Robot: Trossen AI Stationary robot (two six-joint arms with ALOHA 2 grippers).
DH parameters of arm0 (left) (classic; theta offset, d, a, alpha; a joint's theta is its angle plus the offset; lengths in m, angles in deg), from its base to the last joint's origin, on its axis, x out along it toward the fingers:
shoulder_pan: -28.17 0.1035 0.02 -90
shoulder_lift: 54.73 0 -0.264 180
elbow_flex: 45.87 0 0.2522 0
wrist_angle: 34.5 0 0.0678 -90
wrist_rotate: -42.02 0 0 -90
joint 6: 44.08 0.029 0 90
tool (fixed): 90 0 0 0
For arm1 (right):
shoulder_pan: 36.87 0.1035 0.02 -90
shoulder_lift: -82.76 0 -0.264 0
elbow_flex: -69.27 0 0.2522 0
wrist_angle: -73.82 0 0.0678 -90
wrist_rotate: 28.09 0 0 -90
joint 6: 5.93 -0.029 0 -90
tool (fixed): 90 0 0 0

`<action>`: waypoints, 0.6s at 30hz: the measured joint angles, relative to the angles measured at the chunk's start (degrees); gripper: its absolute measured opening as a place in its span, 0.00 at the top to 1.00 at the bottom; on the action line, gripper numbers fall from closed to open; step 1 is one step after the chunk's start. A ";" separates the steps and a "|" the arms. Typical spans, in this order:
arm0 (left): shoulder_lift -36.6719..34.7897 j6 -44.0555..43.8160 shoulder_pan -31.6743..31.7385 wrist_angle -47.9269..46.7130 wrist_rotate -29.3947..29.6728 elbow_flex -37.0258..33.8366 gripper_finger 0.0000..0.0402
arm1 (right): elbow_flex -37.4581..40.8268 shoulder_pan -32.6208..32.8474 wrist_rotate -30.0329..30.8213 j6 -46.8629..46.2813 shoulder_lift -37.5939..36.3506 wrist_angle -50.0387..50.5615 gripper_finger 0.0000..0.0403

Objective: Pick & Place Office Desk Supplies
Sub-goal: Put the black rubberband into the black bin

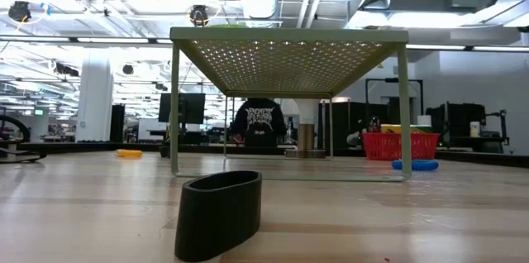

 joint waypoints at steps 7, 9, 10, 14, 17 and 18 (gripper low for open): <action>2.07 -0.42 -0.26 0.35 0.00 0.00 0.48 | 4.41 1.75 -2.23 -1.48 0.00 -2.88 1.00; 2.99 -0.49 -0.26 0.40 -0.55 0.00 0.48 | 5.09 1.88 -3.82 -1.48 0.00 -2.19 0.97; 3.37 -0.52 -0.24 0.50 -1.18 0.00 0.48 | 5.09 1.84 -4.57 -1.48 0.02 -1.69 0.96; 4.51 -1.66 -0.24 0.54 -2.02 0.00 0.48 | 5.06 1.82 -5.43 -1.34 -0.31 -1.70 0.84; 4.72 -1.73 -0.24 0.58 -2.01 0.00 0.48 | 5.01 1.66 -5.30 -1.23 -0.54 -1.74 0.75; 4.72 -1.70 -0.24 0.61 -2.03 0.00 0.48 | 5.01 1.65 -5.28 -1.19 -0.52 -1.85 0.71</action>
